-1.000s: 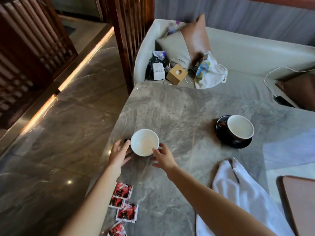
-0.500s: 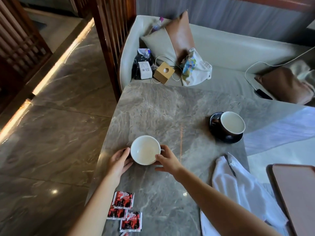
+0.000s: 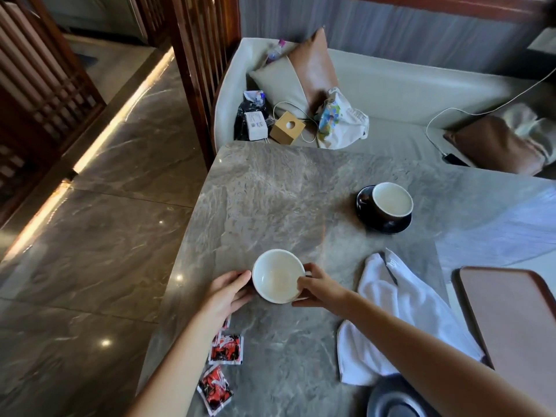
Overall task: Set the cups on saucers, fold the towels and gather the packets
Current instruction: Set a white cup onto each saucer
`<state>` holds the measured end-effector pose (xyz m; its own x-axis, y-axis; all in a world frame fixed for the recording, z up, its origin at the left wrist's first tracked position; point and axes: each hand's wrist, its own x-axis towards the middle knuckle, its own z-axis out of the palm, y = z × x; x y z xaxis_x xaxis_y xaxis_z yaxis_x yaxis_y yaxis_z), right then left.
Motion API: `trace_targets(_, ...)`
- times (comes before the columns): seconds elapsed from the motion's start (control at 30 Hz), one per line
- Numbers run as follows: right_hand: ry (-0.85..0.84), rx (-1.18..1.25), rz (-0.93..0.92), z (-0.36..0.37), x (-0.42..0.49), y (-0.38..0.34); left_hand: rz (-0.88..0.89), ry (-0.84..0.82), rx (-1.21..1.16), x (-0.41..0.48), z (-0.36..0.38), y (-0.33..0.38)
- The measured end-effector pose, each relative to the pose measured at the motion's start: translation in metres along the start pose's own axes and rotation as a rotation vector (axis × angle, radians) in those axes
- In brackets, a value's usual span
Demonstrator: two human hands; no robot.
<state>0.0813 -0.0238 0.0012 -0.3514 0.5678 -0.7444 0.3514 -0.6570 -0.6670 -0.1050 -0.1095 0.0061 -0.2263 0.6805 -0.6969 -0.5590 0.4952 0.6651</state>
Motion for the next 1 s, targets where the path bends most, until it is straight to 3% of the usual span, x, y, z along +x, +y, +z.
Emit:
trace_targets(0.3,-0.106,-0.002,0.027,-0.091,-0.109,0.054,-0.001,-0.266,0.367,-0.070,0.050,-0.073)
trace_targets(0.7,0.042,0.043,0.060,-0.146,-0.189,0.166,-0.033,-0.512,0.857,-0.086,0.115,-0.156)
trace_targets(1.0,0.159,0.044,0.108,-0.148,-0.205,0.204,-0.052,-0.631,1.064,-0.092,0.132,-0.183)
